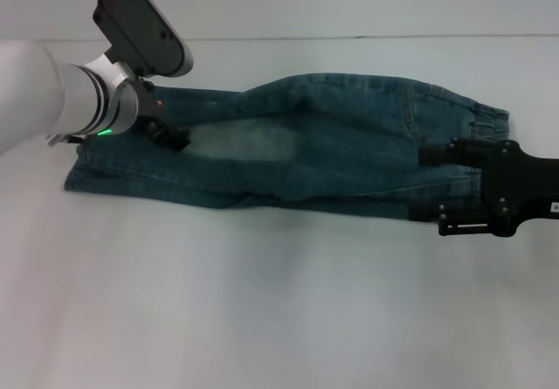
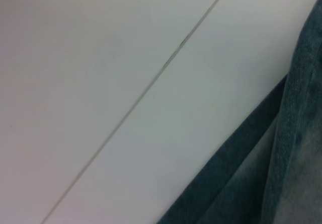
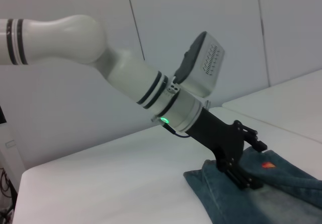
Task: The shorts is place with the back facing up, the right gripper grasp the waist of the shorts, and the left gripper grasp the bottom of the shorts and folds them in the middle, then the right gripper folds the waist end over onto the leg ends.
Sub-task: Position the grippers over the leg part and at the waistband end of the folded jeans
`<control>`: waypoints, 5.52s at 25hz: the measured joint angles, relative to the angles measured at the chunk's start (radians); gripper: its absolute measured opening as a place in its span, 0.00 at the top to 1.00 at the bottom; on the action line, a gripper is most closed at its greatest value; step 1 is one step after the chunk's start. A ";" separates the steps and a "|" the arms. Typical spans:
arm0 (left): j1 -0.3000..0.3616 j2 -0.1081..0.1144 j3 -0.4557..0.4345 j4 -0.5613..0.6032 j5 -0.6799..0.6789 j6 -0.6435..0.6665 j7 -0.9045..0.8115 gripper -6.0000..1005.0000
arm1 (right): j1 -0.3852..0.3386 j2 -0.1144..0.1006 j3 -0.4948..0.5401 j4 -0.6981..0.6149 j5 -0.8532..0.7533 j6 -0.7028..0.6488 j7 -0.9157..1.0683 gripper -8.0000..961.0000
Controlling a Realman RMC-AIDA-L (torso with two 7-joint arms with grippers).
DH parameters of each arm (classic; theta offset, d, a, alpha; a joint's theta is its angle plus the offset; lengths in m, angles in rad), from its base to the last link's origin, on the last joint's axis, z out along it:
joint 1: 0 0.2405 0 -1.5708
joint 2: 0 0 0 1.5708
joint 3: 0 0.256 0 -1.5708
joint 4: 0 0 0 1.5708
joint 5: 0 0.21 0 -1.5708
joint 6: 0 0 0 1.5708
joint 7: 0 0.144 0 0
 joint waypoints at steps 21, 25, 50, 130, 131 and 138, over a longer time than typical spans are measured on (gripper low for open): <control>-0.005 0.003 0.048 -0.065 0.004 -0.100 0.089 0.44 | -0.006 -0.002 -0.001 0.025 0.001 -0.009 0.002 0.05; -0.008 0.002 0.084 -0.070 0.004 -0.100 0.097 0.72 | -0.005 -0.002 0.005 0.032 0.002 -0.009 0.002 0.05; -0.104 -0.002 0.101 -0.107 0.002 -0.219 0.078 0.95 | -0.003 -0.005 0.001 0.046 0.003 -0.018 -0.004 0.05; -0.103 0.029 0.014 -0.120 0.004 -0.213 0.091 0.95 | 0.013 -0.002 -0.008 0.076 0.012 0.047 -0.015 0.05; -0.110 0.026 0.009 -0.124 0.004 -0.224 0.091 0.95 | 0.013 -0.002 -0.010 0.076 0.012 0.047 -0.015 0.05; -0.119 0.004 -0.015 -0.131 0.003 -0.327 0.098 0.88 | 0.010 -0.002 -0.009 0.076 0.012 0.049 -0.016 0.05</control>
